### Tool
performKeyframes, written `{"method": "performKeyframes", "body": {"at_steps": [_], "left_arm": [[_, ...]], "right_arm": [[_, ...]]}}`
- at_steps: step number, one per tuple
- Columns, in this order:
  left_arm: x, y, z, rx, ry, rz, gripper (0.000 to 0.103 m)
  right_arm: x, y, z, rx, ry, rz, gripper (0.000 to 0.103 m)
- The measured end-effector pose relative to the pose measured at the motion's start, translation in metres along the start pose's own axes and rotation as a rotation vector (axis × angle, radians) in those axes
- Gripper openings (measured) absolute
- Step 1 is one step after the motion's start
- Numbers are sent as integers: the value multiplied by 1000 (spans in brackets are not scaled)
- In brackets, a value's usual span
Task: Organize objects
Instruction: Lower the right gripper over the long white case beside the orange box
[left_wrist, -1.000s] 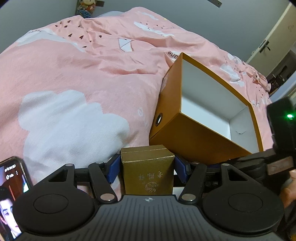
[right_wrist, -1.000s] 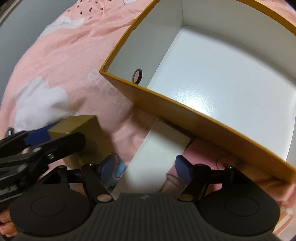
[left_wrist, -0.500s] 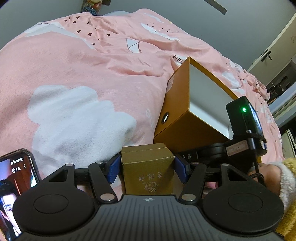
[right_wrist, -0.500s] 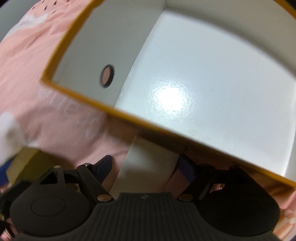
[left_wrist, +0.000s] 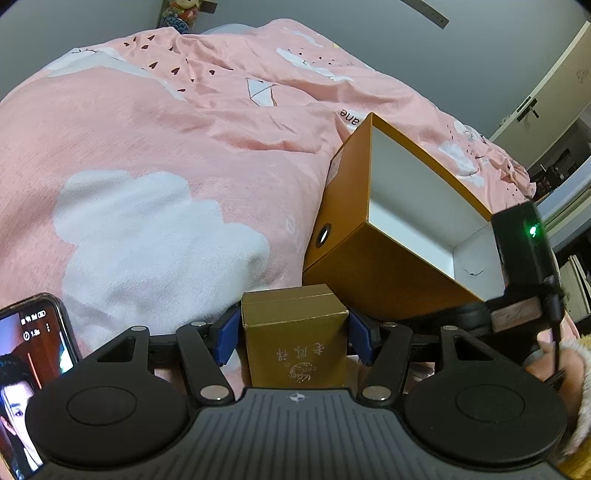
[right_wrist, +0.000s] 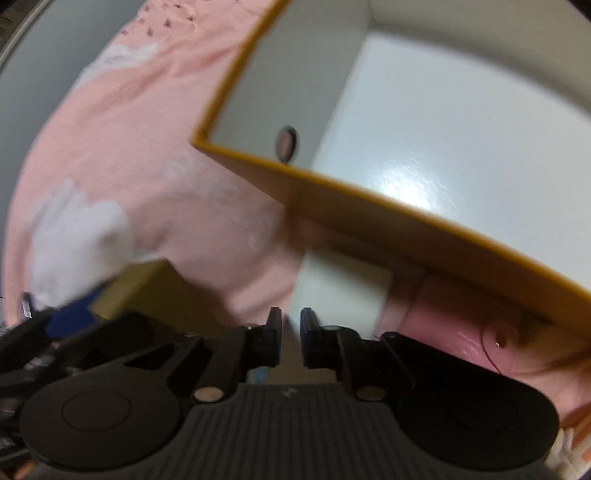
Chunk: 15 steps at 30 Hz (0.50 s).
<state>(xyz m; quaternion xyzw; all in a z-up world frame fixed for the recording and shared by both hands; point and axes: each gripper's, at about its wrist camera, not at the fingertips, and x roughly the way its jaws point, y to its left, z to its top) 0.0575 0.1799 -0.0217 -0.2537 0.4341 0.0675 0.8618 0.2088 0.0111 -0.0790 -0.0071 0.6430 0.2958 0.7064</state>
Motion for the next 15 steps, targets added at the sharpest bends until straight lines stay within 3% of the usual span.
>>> {"method": "performKeyframes", "body": {"at_steps": [1, 2, 3, 15], "left_arm": [[0, 0, 0, 4, 0, 3, 70], [0, -1, -1, 5, -2, 6, 70], [0, -1, -1, 3, -2, 9, 70], [-1, 9, -1, -45, 0, -1, 70]], "right_arm": [[0, 0, -1, -10, -9, -14, 26], [1, 1, -2, -17, -10, -38, 53], [2, 3, -2, -32, 0, -76, 63], [17, 10, -1, -82, 14, -131, 64]]}}
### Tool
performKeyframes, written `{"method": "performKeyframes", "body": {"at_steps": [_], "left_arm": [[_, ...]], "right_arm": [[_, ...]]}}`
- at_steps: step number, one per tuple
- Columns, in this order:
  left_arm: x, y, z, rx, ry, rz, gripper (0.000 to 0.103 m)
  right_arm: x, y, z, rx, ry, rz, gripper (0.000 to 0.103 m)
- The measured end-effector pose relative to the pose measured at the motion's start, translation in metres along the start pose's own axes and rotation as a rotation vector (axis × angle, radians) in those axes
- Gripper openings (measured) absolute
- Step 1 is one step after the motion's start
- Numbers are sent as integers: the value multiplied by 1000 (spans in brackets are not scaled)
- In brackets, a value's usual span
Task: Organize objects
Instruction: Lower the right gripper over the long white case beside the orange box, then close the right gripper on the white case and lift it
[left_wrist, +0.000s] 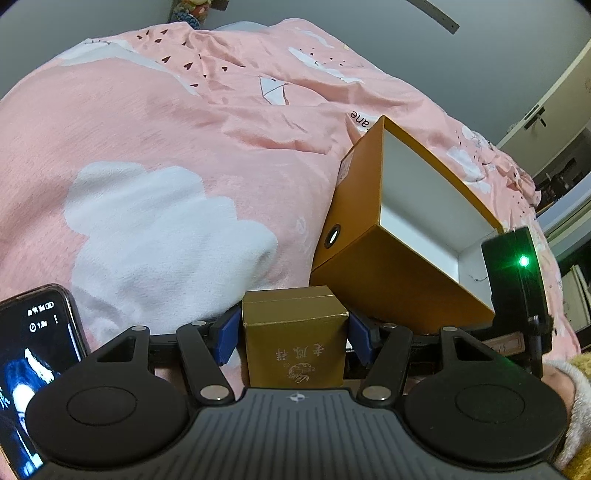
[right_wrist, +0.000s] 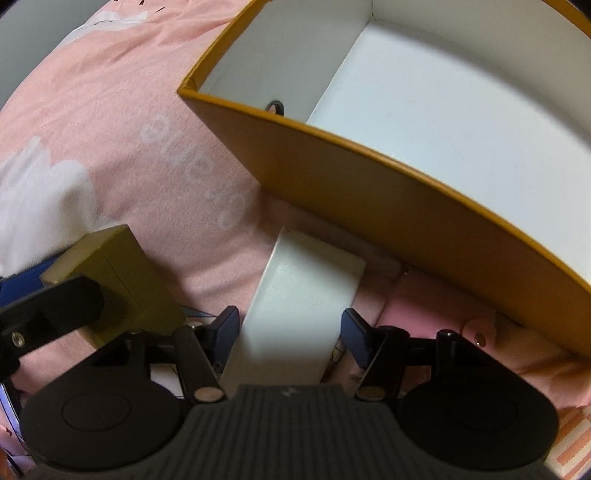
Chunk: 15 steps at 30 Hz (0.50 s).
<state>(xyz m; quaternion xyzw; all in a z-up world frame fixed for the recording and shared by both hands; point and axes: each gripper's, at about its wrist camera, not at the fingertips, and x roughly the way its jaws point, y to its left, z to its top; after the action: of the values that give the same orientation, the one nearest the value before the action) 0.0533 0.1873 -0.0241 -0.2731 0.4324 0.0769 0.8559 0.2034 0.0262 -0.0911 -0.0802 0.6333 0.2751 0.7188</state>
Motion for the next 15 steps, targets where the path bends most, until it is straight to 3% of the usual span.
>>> {"method": "performKeyframes", "body": {"at_steps": [11, 15], "left_arm": [[2, 9, 5, -45, 15, 1, 69], [4, 11, 7, -46, 33, -5, 69]], "right_arm": [[4, 15, -6, -121, -22, -29, 66], [8, 25, -10, -209, 11, -19, 75]]}}
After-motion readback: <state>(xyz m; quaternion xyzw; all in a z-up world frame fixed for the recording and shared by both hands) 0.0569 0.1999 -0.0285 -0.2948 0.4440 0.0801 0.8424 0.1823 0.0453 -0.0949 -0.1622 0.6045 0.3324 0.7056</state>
